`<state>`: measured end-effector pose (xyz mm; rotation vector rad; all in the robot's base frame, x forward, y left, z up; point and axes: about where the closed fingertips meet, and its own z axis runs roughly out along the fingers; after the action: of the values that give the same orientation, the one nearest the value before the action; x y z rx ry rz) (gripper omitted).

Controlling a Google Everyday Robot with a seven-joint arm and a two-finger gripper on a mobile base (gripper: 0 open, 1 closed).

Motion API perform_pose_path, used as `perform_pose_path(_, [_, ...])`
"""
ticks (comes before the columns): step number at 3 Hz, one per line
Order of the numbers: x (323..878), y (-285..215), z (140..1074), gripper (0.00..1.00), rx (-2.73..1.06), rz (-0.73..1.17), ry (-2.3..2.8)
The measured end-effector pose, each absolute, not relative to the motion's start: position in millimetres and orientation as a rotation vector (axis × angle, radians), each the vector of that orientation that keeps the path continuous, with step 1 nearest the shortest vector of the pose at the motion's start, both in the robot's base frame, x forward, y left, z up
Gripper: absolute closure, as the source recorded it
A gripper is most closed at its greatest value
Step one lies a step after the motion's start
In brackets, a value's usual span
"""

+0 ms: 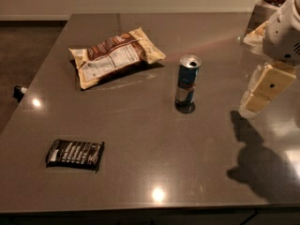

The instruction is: Move redbull can near brown chip bag

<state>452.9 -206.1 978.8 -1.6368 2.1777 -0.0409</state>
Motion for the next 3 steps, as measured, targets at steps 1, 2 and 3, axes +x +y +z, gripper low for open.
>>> perform_pose_path(1, [478,-194,972,0.0,-1.547,0.073,2.137])
perform_pose_path(2, [512,-168,957,0.0,-1.469,0.232,2.098])
perform_pose_path(3, [528,-148,950,0.0,-1.434,0.318,2.071])
